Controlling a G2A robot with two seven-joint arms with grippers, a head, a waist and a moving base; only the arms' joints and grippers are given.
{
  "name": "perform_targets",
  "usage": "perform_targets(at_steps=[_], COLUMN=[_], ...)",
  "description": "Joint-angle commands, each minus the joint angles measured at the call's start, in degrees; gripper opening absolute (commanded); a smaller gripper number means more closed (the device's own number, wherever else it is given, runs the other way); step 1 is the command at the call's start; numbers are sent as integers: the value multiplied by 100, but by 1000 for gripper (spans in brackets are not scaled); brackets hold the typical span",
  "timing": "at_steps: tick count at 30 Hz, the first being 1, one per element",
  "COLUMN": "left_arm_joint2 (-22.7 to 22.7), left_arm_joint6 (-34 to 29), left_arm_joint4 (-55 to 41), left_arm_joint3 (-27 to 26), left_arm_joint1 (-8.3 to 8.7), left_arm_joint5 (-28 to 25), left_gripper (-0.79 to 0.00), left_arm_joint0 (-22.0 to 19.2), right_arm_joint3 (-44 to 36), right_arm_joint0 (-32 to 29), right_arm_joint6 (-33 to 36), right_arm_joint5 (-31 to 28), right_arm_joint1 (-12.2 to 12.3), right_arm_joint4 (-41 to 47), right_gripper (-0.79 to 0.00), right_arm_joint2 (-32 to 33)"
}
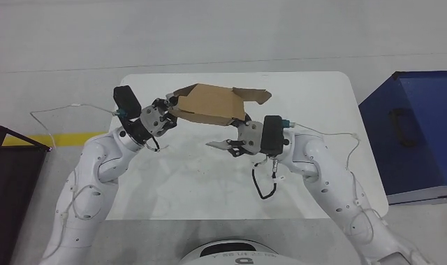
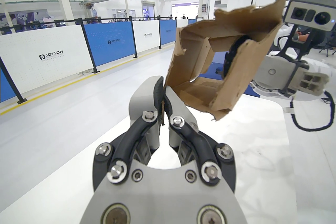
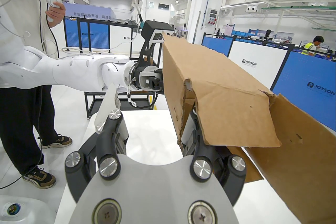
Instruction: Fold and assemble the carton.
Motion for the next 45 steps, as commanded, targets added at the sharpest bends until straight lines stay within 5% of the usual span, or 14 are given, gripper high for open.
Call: perform_targets(at_steps=[1,6,9,11,12,13,14,29,45], left_arm_joint2=[12,21,32,37,35,34,26,-291,-273], left_arm_joint6=[55,141,177,201,206,210,209,-55,-85], left_arm_joint4=[81,208,287,310,323,333,335,-103,-86], left_arm_joint3=[5,14,8,9,9,8,18,259,-30], left_arm_joint1=[-2,-4,-5,-5,-5,-5,-6,20,16], left_arm_joint5=[16,64,80,88,104,115,146,361,454], left_gripper=[-785,-785,-785,-785,-680,-453,0,0,0], left_arm_joint0=[6,13,25,32,35,40,50,321,574], right_arm_joint3=[22,107,193,256,290,324,358,986,1090], right_arm_joint0=[20,54,76,90,97,103,105,108,205], right_arm_joint6=[49,101,131,127,120,107,67,-1641,-1878], right_arm_joint5=[-21,-55,-65,-62,-71,-91,-123,-1066,-1126], right_arm_joint1=[-1,-3,-6,-11,-14,-17,-22,-164,-206], right_arm_joint4=[49,167,253,336,384,437,522,1940,2154], right_gripper=[-409,-585,-785,-785,-785,-785,-785,-785,-785], right_arm_joint2=[-5,-2,-2,-6,-10,-16,-25,-26,-219])
